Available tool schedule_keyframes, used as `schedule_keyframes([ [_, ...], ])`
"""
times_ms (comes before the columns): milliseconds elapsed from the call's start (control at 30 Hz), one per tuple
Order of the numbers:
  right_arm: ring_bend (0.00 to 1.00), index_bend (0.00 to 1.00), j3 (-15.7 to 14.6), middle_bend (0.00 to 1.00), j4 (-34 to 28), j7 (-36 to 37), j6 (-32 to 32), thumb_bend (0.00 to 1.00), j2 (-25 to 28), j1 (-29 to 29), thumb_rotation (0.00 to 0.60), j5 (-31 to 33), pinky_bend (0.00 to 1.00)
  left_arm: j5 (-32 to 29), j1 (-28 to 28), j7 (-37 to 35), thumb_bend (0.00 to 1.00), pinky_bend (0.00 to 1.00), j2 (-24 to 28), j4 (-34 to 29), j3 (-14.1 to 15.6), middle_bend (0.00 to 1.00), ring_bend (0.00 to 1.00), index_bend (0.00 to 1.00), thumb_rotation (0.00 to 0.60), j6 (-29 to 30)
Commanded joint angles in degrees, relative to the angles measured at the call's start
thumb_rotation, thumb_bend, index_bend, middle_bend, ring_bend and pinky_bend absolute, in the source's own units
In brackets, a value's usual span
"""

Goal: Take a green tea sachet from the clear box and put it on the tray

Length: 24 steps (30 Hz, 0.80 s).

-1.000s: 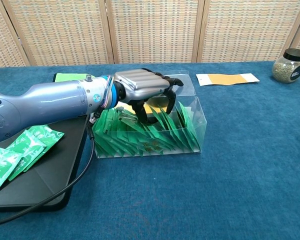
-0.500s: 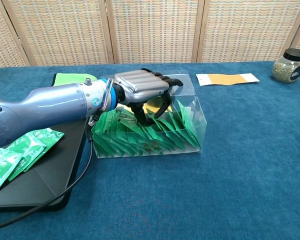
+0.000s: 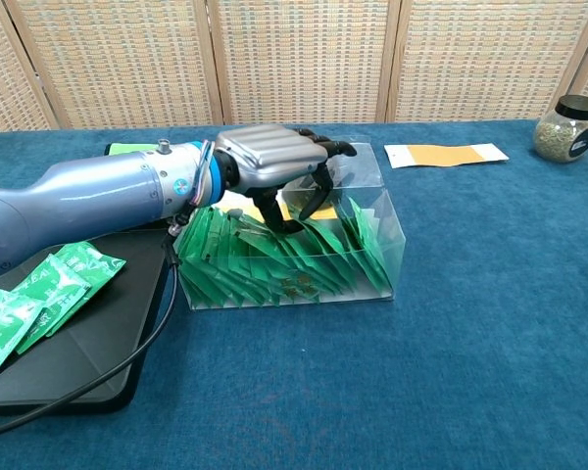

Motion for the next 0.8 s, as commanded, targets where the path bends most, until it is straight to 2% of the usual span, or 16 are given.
schedule_keyframes([
  [33, 0.0, 0.0, -0.01, 0.0, 0.01, 0.03, 0.07, 0.0, 0.02, -0.03, 0.6, -0.05, 0.0, -0.03, 0.43, 0.08, 0.47, 0.0, 1.72, -2.14, -0.41, 0.0, 0.0, 0.68, 0.6, 0.61],
  [800, 0.0, 0.0, -0.41, 0.0, -0.94, -0.86, 1.42, 0.0, 0.06, -0.49, 0.6, -1.24, 0.0, -5.48, 2.9, 3.25, 0.48, 0.0, 14.94, -19.91, -2.77, 0.0, 0.0, 0.7, 0.6, 2.29],
])
